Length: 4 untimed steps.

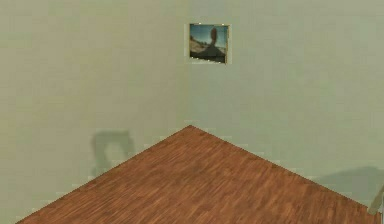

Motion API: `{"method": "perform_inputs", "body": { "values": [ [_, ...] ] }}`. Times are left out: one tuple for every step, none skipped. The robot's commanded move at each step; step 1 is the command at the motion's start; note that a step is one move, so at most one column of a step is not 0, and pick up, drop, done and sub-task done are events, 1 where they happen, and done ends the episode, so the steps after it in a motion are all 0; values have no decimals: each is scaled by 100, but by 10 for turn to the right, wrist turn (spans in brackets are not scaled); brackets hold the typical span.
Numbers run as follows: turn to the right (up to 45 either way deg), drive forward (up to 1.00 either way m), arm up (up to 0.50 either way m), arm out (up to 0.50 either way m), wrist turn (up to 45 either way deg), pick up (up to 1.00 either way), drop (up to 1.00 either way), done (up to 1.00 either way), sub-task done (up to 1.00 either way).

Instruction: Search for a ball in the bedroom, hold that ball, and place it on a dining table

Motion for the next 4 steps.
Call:
{"method": "perform_inputs", "body": {
  "values": [
    [0,0,0,0,120,0,0,0,0],
    [0,0,-30,0,0,0,0,0,0],
    [0,0,0,0,0,100,0,0,0],
    [0,0,10,0,0,0,0,0,0]
  ]
}}
